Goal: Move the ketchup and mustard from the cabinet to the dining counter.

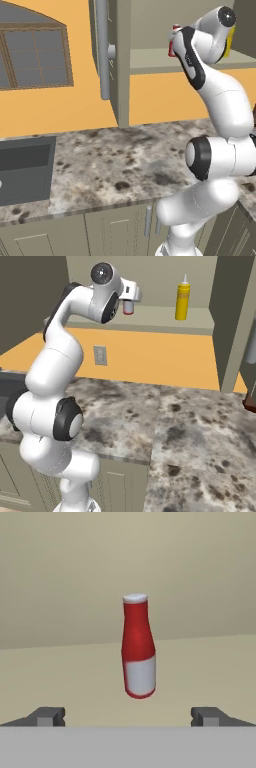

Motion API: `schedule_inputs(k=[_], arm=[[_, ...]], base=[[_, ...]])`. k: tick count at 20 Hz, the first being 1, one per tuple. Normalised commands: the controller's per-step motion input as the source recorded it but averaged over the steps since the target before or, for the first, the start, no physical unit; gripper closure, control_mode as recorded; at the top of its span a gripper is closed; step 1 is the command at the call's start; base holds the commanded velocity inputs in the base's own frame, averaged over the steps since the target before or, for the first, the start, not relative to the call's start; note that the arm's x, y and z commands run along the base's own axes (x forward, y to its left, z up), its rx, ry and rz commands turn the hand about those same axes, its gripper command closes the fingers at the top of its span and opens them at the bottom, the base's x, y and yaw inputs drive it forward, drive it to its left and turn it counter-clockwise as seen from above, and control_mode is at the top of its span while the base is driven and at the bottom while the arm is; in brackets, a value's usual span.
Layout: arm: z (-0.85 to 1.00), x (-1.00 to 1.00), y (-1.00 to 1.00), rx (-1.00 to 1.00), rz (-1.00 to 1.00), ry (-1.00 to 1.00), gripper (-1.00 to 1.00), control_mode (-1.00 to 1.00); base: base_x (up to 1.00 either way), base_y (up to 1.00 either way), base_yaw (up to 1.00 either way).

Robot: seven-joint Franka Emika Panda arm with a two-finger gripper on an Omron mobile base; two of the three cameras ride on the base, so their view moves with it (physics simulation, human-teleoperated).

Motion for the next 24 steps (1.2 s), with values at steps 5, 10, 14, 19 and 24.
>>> schedule_inputs(k=[5, 10, 14, 19, 24], arm=[[0.00, 0.35, 0.00, 0.00, 0.00, 0.00, -1.00, -1.00], [0.00, 0.35, 0.00, 0.00, 0.00, 0.00, -1.00, -1.00], [0.00, 0.33, 0.00, 0.00, 0.00, 0.01, -1.00, -1.00], [0.00, 0.28, -0.04, 0.00, 0.00, 0.01, -1.00, -1.00], [0.00, 0.27, -0.07, 0.00, 0.00, 0.01, -1.00, -1.00]], base=[[0.00, 0.00, 0.00], [0.00, 0.00, 0.00], [0.00, 0.00, 0.00], [0.00, 0.00, 0.00], [0.00, 0.00, 0.00]])
